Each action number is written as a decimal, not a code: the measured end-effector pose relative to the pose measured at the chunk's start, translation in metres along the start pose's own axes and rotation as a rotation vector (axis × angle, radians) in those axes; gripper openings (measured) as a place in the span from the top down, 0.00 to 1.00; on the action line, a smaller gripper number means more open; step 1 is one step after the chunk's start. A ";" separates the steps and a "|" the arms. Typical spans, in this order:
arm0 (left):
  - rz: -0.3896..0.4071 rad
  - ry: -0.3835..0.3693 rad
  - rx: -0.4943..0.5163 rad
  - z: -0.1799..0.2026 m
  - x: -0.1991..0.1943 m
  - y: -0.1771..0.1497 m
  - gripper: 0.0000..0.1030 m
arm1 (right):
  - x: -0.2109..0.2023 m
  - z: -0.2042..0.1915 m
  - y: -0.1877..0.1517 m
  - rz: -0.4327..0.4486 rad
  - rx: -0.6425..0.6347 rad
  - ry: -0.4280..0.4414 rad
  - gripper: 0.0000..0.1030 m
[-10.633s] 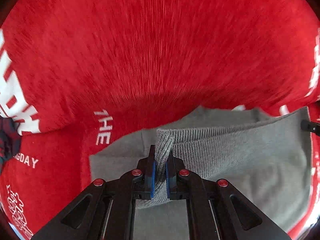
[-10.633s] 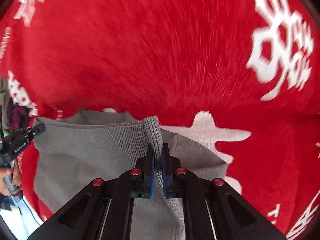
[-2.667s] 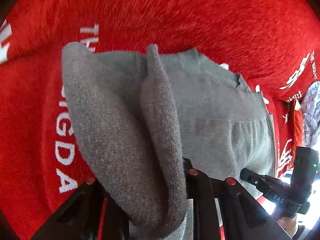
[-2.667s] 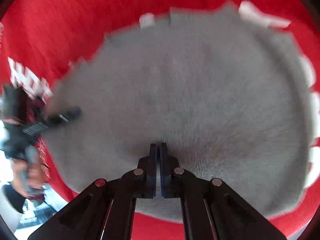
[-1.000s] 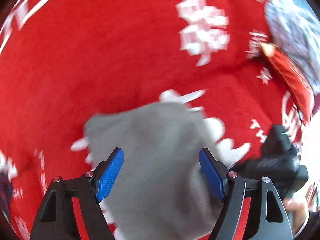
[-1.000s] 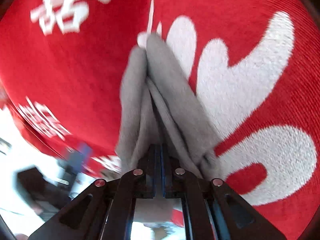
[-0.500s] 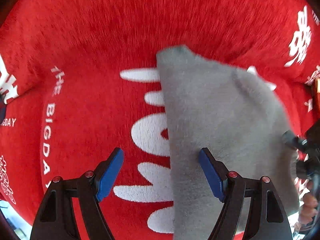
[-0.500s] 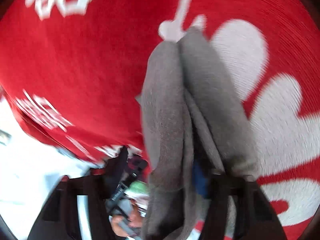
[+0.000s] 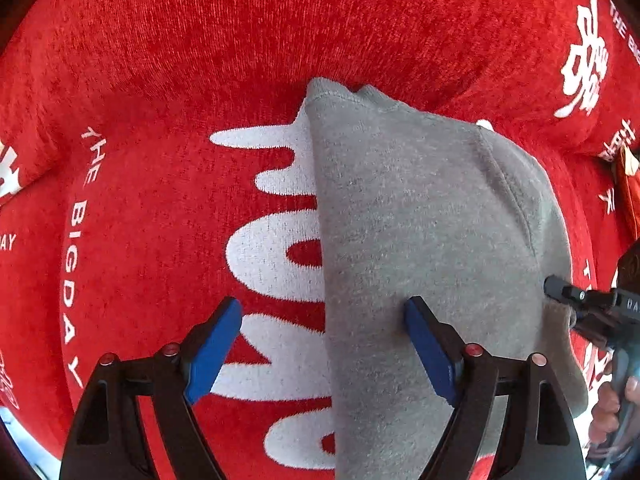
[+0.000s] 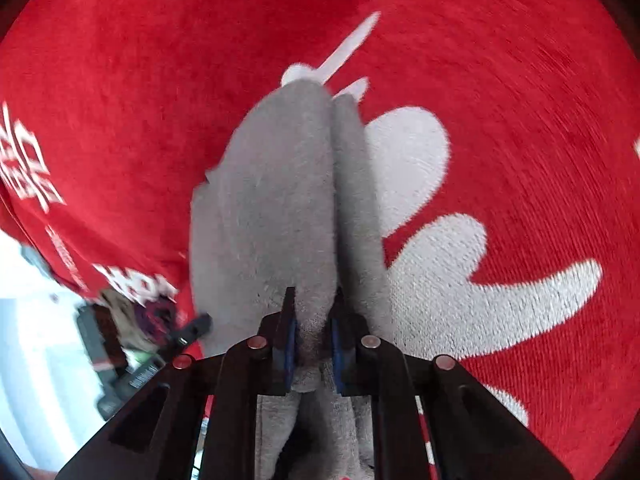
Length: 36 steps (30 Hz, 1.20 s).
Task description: Fold small clothes
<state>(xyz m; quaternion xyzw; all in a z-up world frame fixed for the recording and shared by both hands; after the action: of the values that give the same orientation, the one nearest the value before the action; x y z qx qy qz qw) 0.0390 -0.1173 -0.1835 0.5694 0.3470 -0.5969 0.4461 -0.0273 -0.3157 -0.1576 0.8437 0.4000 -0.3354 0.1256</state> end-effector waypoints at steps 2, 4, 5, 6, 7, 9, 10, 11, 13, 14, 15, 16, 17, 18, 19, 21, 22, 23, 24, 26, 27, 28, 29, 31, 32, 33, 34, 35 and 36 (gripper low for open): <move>-0.004 0.007 0.011 -0.002 -0.004 -0.004 0.18 | -0.009 -0.001 -0.002 0.005 -0.024 -0.072 0.77; -0.018 0.002 -0.002 -0.008 -0.010 -0.004 0.18 | -0.017 -0.010 -0.006 -0.001 -0.068 -0.118 0.77; -0.024 -0.002 -0.008 -0.011 -0.013 -0.005 0.18 | -0.023 -0.013 -0.011 0.000 -0.094 -0.134 0.76; -0.032 -0.004 -0.010 -0.014 -0.015 -0.006 0.18 | -0.029 -0.016 -0.015 0.004 -0.119 -0.127 0.76; -0.039 -0.003 -0.007 -0.015 -0.016 -0.009 0.18 | -0.037 -0.020 -0.019 0.006 -0.134 -0.106 0.76; -0.052 -0.003 0.003 -0.017 -0.018 -0.015 0.18 | -0.048 -0.033 -0.030 0.006 -0.157 -0.045 0.76; -0.059 -0.008 0.006 -0.017 -0.019 -0.019 0.18 | -0.051 -0.038 -0.036 -0.006 -0.173 -0.020 0.75; -0.065 -0.019 0.004 -0.017 -0.020 -0.021 0.18 | -0.051 -0.042 -0.042 -0.027 -0.185 -0.009 0.74; -0.073 -0.050 -0.017 -0.015 -0.021 -0.028 0.18 | -0.041 -0.050 -0.054 -0.087 -0.220 -0.012 0.74; -0.079 -0.059 -0.023 -0.013 -0.019 -0.032 0.18 | -0.034 -0.053 -0.061 -0.115 -0.250 -0.034 0.74; -0.084 -0.052 -0.021 -0.011 -0.016 -0.035 0.18 | -0.024 -0.059 -0.067 -0.131 -0.273 -0.071 0.74; -0.091 -0.041 -0.016 -0.009 -0.011 -0.040 0.18 | -0.017 -0.056 -0.070 -0.144 -0.289 -0.118 0.75; -0.096 -0.035 -0.009 -0.008 -0.006 -0.045 0.18 | -0.008 -0.049 -0.075 -0.157 -0.305 -0.193 0.77; -0.100 -0.036 -0.003 -0.007 -0.002 -0.050 0.18 | -0.002 -0.043 -0.078 -0.167 -0.308 -0.240 0.86; -0.106 -0.037 0.004 -0.006 0.002 -0.055 0.18 | 0.003 -0.033 -0.080 -0.178 -0.302 -0.294 0.92; -0.119 -0.044 0.008 -0.008 0.007 -0.064 0.18 | 0.002 -0.012 -0.085 -0.162 -0.254 -0.261 0.95; -0.127 -0.048 0.005 -0.009 0.008 -0.068 0.18 | -0.001 -0.007 -0.085 -0.153 -0.221 -0.236 0.95; -0.137 -0.051 0.004 -0.011 0.009 -0.072 0.18 | -0.003 -0.005 -0.085 -0.149 -0.196 -0.223 0.96; -0.142 -0.049 0.006 -0.013 0.010 -0.074 0.18 | -0.004 -0.005 -0.085 -0.144 -0.189 -0.225 0.96; -0.150 -0.039 0.012 -0.014 0.010 -0.078 0.18 | -0.004 -0.006 -0.087 -0.141 -0.195 -0.242 0.96; -0.153 -0.033 0.014 -0.015 0.009 -0.079 0.18 | -0.004 -0.007 -0.087 -0.138 -0.194 -0.248 0.96; -0.154 -0.028 0.013 -0.014 0.008 -0.080 0.18 | -0.005 -0.007 -0.087 -0.135 -0.189 -0.249 0.96; -0.154 -0.022 0.015 -0.013 0.007 -0.081 0.18 | -0.007 -0.006 -0.087 -0.128 -0.174 -0.249 0.96; -0.150 -0.004 0.022 -0.011 0.005 -0.083 0.18 | -0.012 -0.002 -0.087 -0.112 -0.144 -0.247 0.96; -0.148 0.002 0.022 -0.010 0.004 -0.084 0.18 | -0.015 0.001 -0.086 -0.099 -0.120 -0.263 0.95; -0.147 0.007 0.021 -0.009 0.004 -0.084 0.18 | -0.016 0.004 -0.086 -0.090 -0.102 -0.275 0.91; -0.146 0.012 0.019 -0.008 0.003 -0.085 0.18 | -0.018 0.006 -0.086 -0.083 -0.083 -0.282 0.82; -0.145 0.017 0.016 -0.008 0.003 -0.085 0.18 | -0.022 0.008 -0.086 -0.078 -0.066 -0.285 0.80; -0.144 0.020 0.014 -0.007 0.002 -0.085 0.18 | -0.027 0.007 -0.086 -0.070 -0.062 -0.294 0.80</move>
<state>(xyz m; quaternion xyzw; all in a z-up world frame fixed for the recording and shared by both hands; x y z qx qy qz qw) -0.0375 -0.0806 -0.1947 0.5520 0.3875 -0.6240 0.3946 -0.1082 -0.2788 -0.1402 0.7669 0.4164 -0.4468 0.1969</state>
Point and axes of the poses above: each gripper's, at about its wrist camera, not at the fingertips, and x roughly the way its jaws point, z to its right, y to its top, the point moved 3 cm from there along x, roughly the way its jaws point, and after that the axes turned 6 degrees about -z, right-handed, at the moved point
